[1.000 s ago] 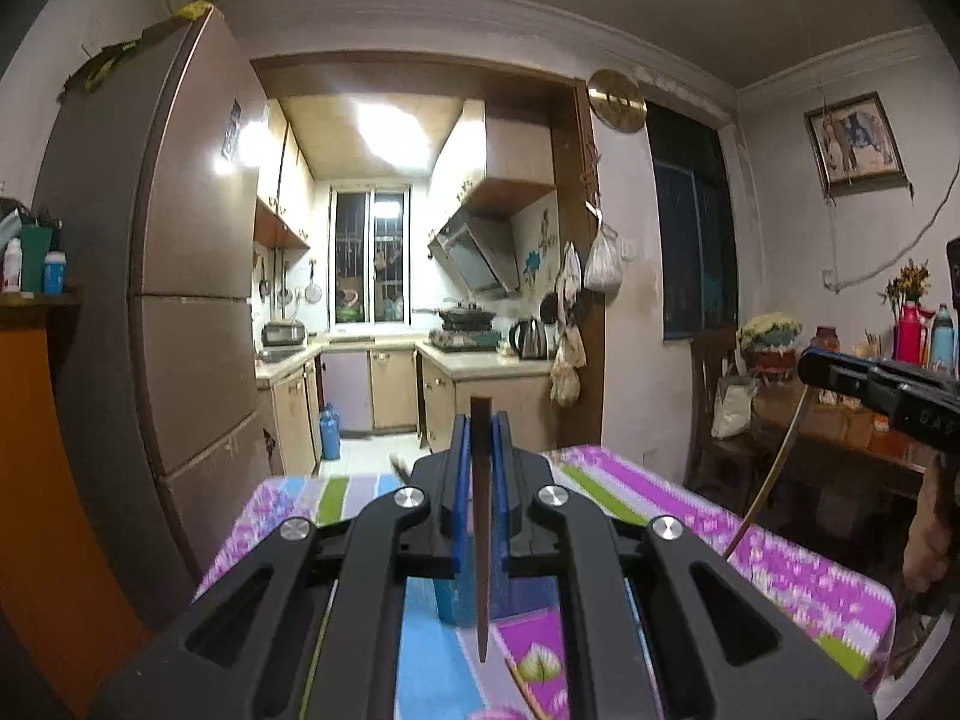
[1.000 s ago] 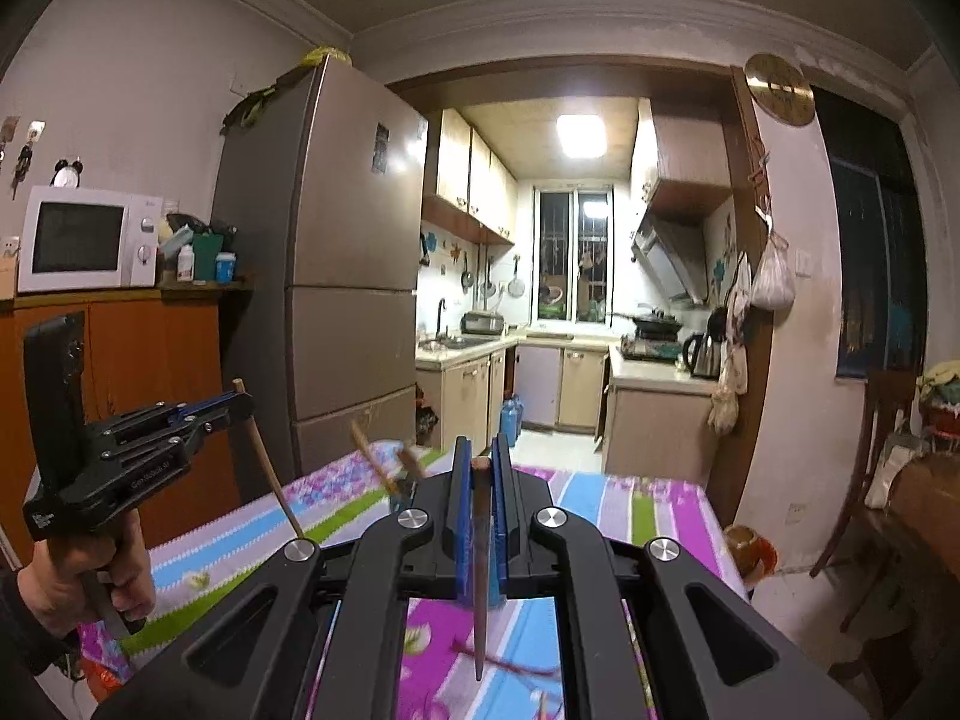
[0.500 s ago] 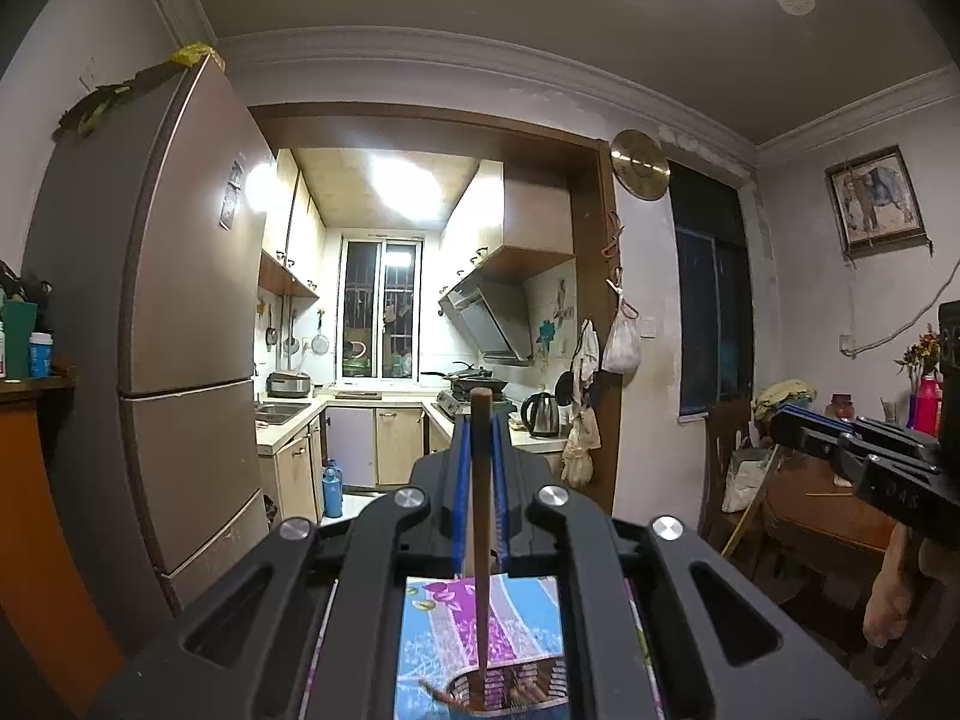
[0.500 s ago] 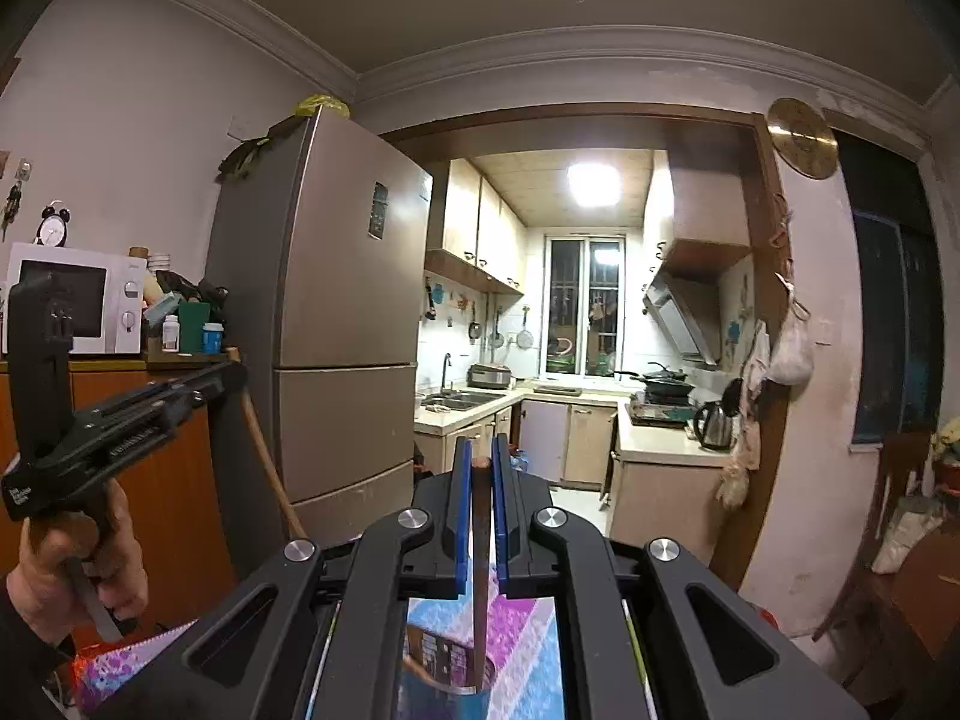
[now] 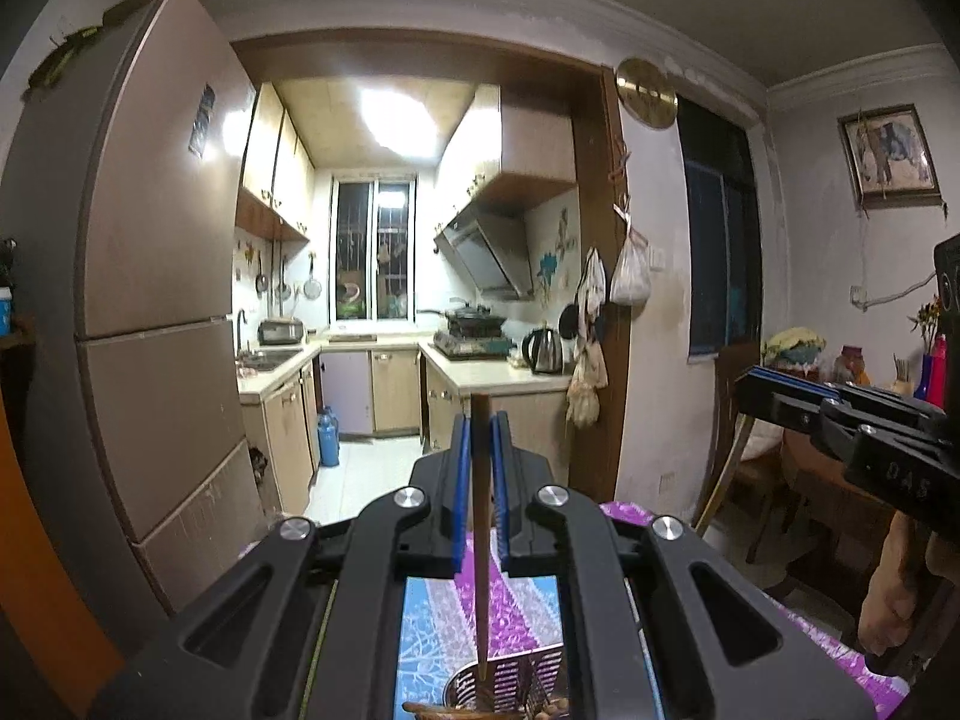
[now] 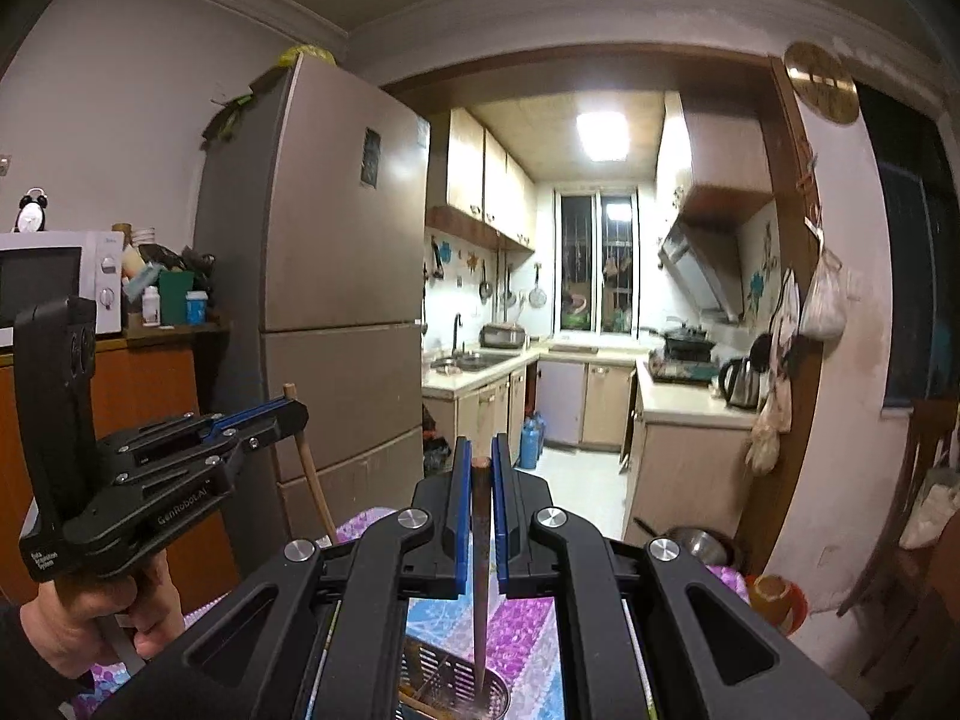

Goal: Organize utensils
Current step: 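Raise both chopsticks upright and carry them above the blue holder, then drop the chopsticks into the holder by opening both tools, then bring both open tools back to the last chopsticks on the cloth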

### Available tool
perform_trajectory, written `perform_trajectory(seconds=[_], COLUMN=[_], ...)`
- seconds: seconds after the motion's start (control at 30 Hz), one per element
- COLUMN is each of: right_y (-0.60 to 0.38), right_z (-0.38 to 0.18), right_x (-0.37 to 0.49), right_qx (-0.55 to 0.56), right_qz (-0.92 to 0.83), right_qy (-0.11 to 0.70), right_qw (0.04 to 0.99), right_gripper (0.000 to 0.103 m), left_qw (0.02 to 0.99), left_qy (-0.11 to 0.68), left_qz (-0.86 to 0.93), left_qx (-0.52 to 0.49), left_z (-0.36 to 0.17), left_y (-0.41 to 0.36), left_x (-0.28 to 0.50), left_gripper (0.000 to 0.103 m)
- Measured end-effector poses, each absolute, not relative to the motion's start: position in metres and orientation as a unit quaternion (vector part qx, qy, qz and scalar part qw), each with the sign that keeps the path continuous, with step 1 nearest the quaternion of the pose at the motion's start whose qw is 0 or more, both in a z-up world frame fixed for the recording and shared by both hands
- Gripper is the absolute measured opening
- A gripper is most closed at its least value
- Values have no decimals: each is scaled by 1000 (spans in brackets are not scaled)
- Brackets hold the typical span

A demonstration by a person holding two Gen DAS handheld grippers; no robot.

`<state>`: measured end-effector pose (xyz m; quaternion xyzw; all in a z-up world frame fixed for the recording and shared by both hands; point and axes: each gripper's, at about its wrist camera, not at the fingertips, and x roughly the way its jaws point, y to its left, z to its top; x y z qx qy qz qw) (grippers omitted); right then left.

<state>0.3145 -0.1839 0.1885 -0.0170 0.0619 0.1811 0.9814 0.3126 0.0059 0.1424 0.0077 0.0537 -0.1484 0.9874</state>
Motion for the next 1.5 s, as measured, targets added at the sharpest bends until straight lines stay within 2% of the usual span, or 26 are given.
perform_trajectory(seconds=[0.23, 0.7, 0.77, 0.8, 0.83, 1.17, 1.3, 1.33, 1.4, 1.5], right_y=[-181, -173, -176, -177, -178, -188, -202, -206, -219, -239], right_z=[155, 124, 122, 122, 122, 145, 175, 182, 191, 183], right_x=[338, 359, 361, 361, 362, 334, 290, 275, 233, 165], right_qx=[-8, -2, 3, 7, 8, 9, 0, -6, -19, -34], right_qz=[181, 188, 188, 189, 188, 183, 187, 190, 197, 200], right_qy=[89, 119, 121, 122, 122, 100, 65, 55, 30, 2], right_qw=[979, 975, 975, 974, 974, 978, 980, 980, 980, 979], right_gripper=[8, 8, 8, 8, 8, 8, 9, 11, 30, 46], left_qw=[985, 984, 985, 985, 986, 989, 992, 993, 992, 989], left_qy=[82, 112, 113, 109, 106, 86, 46, 23, -12, -51], left_qz=[-148, -136, -134, -131, -129, -121, -119, -117, -123, -134], left_qx=[9, 5, 4, 4, 5, 4, 11, 18, 26, 47], left_z=[114, 84, 85, 85, 85, 107, 133, 143, 152, 142], left_y=[8, 4, 5, 6, 6, 10, 11, 12, 13, 12], left_x=[331, 349, 349, 348, 346, 319, 277, 253, 211, 148], left_gripper=[5, 7, 21, 35, 44, 49, 57, 63, 71, 81])
